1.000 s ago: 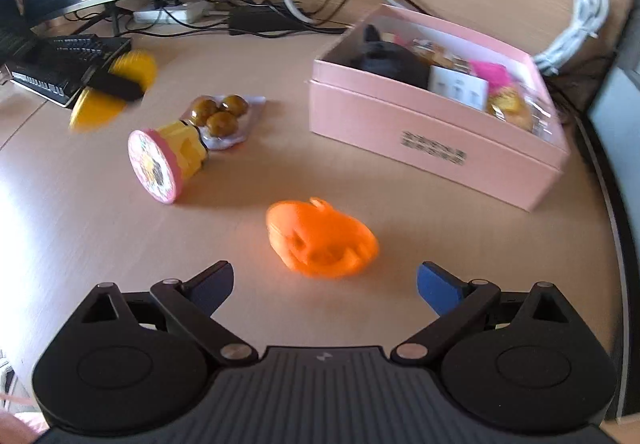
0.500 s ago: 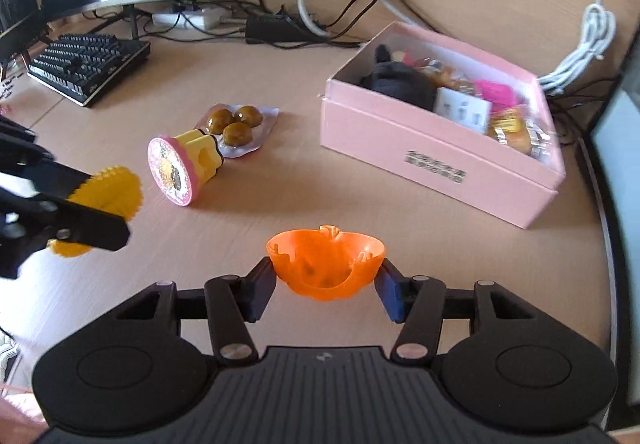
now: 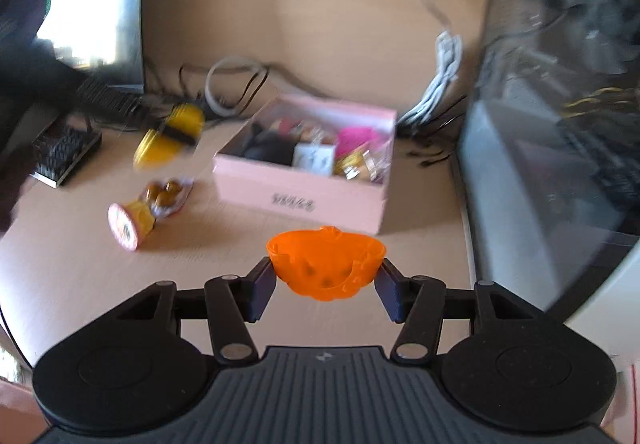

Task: Organize objects
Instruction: 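Lower the corn into the pink box with the left gripper while the right lifts the pumpkin, then lower the pumpkin into the pink box and open the right gripper, then move the left gripper toward the pink toy and olive snack packet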

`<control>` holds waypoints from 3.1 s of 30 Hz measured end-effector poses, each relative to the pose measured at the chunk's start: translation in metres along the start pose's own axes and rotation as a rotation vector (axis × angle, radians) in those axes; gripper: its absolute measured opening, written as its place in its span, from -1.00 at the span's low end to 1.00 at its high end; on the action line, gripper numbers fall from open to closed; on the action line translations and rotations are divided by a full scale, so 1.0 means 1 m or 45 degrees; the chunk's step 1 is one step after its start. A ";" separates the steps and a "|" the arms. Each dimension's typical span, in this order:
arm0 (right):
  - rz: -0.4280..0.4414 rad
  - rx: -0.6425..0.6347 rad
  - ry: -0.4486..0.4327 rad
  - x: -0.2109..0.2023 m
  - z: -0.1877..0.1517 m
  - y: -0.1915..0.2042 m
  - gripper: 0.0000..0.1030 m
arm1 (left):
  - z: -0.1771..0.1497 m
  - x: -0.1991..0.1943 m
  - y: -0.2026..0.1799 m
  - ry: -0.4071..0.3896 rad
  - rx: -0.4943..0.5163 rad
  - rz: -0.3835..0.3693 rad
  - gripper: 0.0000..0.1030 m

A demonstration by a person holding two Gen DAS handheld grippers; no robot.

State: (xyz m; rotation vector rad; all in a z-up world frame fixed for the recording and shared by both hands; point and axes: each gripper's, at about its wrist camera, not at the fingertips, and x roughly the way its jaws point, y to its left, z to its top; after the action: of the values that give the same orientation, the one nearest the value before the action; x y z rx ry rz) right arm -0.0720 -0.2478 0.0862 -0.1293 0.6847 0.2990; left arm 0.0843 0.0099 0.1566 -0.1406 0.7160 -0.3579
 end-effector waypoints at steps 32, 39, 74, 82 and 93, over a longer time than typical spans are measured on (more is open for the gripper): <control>0.053 0.044 -0.023 0.026 0.008 -0.010 0.05 | -0.100 0.003 0.021 0.158 -0.174 -0.108 -0.32; 0.090 0.171 -0.070 0.083 0.105 -0.031 0.05 | -0.135 -0.044 0.027 0.195 -0.101 -0.046 -0.33; -0.069 0.086 0.116 0.085 -0.020 0.024 1.00 | -0.110 -0.020 0.094 0.077 -0.019 0.115 -0.30; -0.126 0.131 0.186 0.081 -0.039 0.011 1.00 | -0.084 0.029 0.133 0.295 -0.101 0.129 -0.31; -0.163 0.175 0.249 0.075 -0.058 -0.001 1.00 | -0.094 0.060 0.119 0.280 0.117 0.112 -0.21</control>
State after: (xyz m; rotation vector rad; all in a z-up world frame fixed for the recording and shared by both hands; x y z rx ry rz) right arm -0.0520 -0.2438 -0.0067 -0.0715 0.8850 0.1166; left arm 0.0965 0.0977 0.0199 0.0181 0.9180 -0.3242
